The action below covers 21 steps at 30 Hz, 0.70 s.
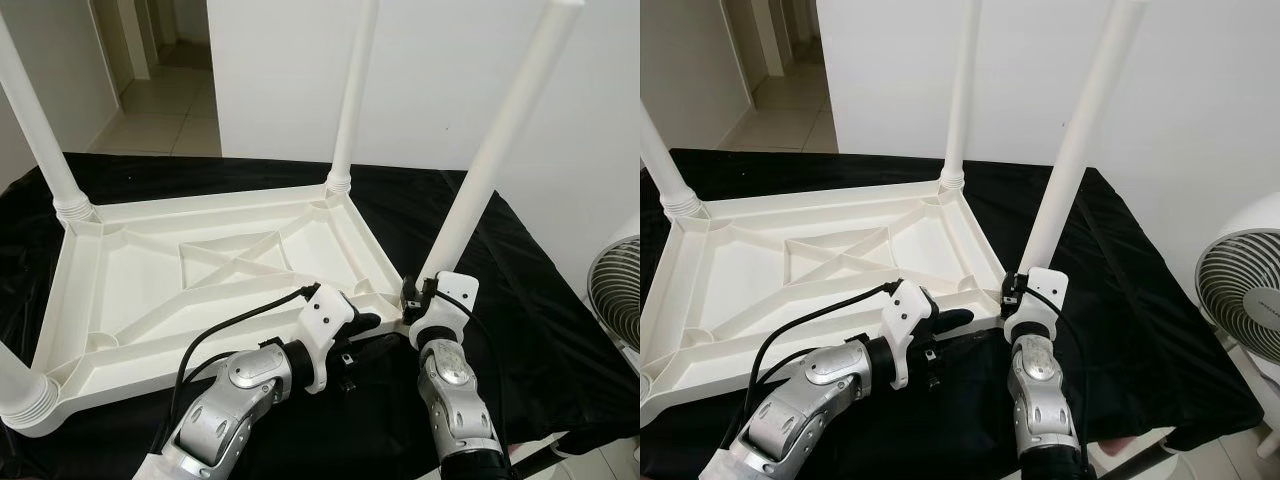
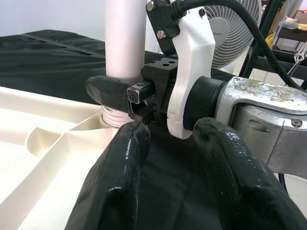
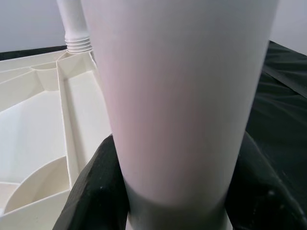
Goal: Building children table
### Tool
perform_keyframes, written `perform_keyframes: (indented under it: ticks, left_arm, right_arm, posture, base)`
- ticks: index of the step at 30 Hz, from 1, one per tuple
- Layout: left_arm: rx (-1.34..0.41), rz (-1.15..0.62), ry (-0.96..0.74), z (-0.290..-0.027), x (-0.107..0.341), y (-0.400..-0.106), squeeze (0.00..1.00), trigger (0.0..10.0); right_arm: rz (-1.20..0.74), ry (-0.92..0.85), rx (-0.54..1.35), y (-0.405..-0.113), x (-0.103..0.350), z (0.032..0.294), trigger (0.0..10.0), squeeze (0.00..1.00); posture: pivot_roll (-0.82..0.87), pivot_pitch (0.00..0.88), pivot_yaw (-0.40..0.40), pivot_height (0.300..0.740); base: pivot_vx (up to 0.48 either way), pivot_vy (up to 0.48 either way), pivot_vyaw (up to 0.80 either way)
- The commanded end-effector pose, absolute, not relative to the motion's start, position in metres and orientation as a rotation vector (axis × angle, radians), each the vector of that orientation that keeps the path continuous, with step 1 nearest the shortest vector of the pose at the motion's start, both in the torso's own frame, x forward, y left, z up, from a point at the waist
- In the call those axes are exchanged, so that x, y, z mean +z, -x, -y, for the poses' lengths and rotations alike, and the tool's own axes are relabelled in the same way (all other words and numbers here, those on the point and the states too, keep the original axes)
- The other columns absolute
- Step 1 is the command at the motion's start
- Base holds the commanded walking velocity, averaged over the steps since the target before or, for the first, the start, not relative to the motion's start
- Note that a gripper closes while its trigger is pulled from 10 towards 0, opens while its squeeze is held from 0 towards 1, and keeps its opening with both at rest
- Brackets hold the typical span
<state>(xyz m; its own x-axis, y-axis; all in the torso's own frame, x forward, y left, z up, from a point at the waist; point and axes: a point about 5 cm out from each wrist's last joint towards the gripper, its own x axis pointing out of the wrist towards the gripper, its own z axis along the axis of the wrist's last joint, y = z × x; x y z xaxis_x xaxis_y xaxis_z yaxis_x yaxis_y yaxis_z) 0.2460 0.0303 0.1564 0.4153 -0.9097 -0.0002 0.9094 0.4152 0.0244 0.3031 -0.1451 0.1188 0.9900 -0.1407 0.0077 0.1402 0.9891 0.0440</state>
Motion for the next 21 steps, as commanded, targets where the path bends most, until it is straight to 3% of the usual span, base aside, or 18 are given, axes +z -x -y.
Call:
perform_keyframes:
  ticks: [1,2,3,4,16,20,21]
  left_arm:
    - [-1.147,0.009,-0.024,-0.028,0.155,-0.243,0.00,10.0]
    - [-1.149,0.008,-0.025,-0.028,0.155,-0.243,0.00,10.0]
    - [-1.148,0.008,-0.027,-0.029,0.155,-0.243,0.00,10.0]
    - [-1.147,0.009,-0.028,-0.029,0.155,-0.244,0.00,10.0]
    - [-1.145,0.009,-0.025,-0.029,0.155,-0.243,0.00,10.0]
    - [-1.146,0.011,-0.027,-0.029,0.155,-0.244,0.00,10.0]
    - [-1.146,0.011,-0.028,-0.029,0.156,-0.244,0.00,10.0]
  right_arm:
    - [-0.087,-0.047,-0.136,-0.297,0.100,0.144,10.0,0.00]
    - [-0.092,-0.059,-0.095,-0.297,0.100,0.137,10.0,0.00]
    - [-0.085,-0.066,-0.086,-0.297,0.102,0.135,10.0,0.30]
    - [-0.073,-0.075,-0.075,-0.297,0.105,0.134,10.0,1.00]
    - [-0.021,-0.079,-0.061,-0.297,0.114,0.143,10.0,1.00]
    - [-0.028,-0.054,0.034,-0.299,0.115,0.154,10.0,1.00]
    - [-0.038,-0.046,0.078,-0.300,0.114,0.158,10.0,0.87]
  posture:
    - [0.02,0.000,-0.059,0.740]
    - [0.03,0.000,-0.062,0.740]
    - [0.03,0.000,-0.063,0.740]
    - [0.03,0.000,-0.064,0.740]
    - [0.03,0.000,-0.061,0.740]
    - [0.03,0.000,-0.061,0.740]
    - [0.02,0.000,-0.060,0.740]
  base:
    - [0.000,0.000,0.00]
    - [0.000,0.000,0.00]
    - [0.000,0.000,0.00]
    - [0.000,0.000,0.00]
    - [0.000,0.000,0.00]
    - [0.000,0.000,0.00]
    - [0.000,0.000,0.00]
